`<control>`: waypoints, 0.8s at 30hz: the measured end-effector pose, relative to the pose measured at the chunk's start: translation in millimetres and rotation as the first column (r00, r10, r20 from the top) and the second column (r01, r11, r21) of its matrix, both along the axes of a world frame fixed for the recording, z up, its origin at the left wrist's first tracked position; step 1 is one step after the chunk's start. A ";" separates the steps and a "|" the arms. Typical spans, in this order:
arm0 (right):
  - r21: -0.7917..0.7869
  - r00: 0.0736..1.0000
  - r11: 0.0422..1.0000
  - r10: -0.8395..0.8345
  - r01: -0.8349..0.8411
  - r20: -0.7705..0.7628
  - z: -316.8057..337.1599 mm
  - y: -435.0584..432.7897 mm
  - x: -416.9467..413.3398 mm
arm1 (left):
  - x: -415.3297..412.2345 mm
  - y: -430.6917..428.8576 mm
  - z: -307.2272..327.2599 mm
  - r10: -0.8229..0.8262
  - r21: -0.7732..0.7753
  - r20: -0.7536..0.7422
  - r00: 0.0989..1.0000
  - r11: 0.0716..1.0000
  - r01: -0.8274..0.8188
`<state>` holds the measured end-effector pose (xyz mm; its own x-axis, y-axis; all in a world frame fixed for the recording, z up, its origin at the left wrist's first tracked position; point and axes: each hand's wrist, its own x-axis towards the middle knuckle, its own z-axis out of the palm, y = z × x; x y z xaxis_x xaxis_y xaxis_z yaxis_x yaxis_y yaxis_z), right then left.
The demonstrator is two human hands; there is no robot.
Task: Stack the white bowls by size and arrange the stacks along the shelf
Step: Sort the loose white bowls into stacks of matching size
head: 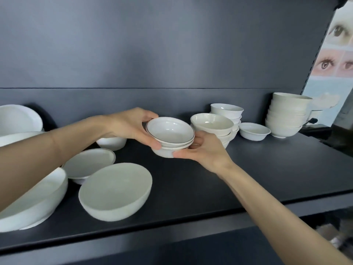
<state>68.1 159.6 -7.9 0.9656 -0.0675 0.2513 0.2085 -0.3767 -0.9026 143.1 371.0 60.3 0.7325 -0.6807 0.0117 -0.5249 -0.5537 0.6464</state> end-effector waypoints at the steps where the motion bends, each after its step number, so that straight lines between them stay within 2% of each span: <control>1: 0.012 1.000 1.000 0.020 -0.020 0.018 3.8 -6.5 -6.7 | -8.6 -4.5 4.4 0.008 -0.006 0.006 1.000 1.000 -0.008; 8: 0.033 0.992 0.994 0.102 -0.105 0.069 19.1 -87.0 -56.9 | -81.6 -72.6 21.5 0.084 -0.042 0.058 0.995 0.996 -0.082; 12: 0.021 0.988 0.990 0.140 -0.141 0.068 21.7 -159.4 -78.9 | -108.4 -142.9 12.3 0.100 -0.102 0.015 0.995 0.990 -0.098; 18: -0.033 0.988 0.988 0.149 -0.151 -0.044 9.3 -249.2 -78.1 | -111.3 -236.7 -18.8 0.137 -0.155 -0.059 0.989 0.977 -0.145; 24: 0.001 0.983 0.992 0.122 -0.123 -0.138 -16.9 -303.1 -56.8 | -88.0 -294.0 -51.7 0.123 -0.173 -0.104 0.987 0.975 -0.140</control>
<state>11.4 -143.5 -24.8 0.9918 0.0542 0.1157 0.1275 -0.3626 -0.9232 55.0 77.0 8.6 0.8191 -0.5712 0.0532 -0.3887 -0.4843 0.7838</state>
